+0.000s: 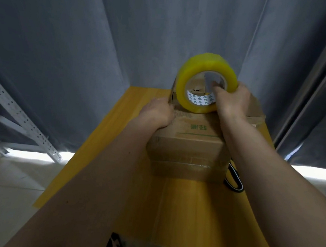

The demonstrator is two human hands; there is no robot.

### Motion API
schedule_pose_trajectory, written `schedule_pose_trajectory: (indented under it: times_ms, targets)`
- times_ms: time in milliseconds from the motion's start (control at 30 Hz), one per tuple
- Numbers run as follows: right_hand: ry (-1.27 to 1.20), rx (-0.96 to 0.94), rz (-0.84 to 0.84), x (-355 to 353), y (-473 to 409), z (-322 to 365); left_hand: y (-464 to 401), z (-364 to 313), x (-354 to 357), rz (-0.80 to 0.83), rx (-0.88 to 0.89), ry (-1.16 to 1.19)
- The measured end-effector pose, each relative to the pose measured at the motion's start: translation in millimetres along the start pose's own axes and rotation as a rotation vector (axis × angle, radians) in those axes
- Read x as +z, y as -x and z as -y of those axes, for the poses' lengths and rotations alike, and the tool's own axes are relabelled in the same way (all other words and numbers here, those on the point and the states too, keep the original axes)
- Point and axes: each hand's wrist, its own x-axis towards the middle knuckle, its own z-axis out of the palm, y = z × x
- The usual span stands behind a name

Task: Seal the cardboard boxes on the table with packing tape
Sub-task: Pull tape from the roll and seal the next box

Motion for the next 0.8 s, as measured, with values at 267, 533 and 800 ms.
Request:
schedule_pose_trajectory:
  times_ms: [267, 533, 800]
  targets:
    - [0.008, 0.024, 0.010, 0.9, 2.7, 2.3, 14.7, 10.1, -0.1, 0.035, 0.151, -0.091]
    - [0.036, -0.052, 0.028, -2.5, 5.7, 4.7, 25.4, 8.2, -0.5, 0.078, 0.228, -0.201]
    - [0.085, -0.134, 0.087, -8.1, 6.0, 6.8, 22.7, 7.4, 0.3, 0.070, 0.208, -0.244]
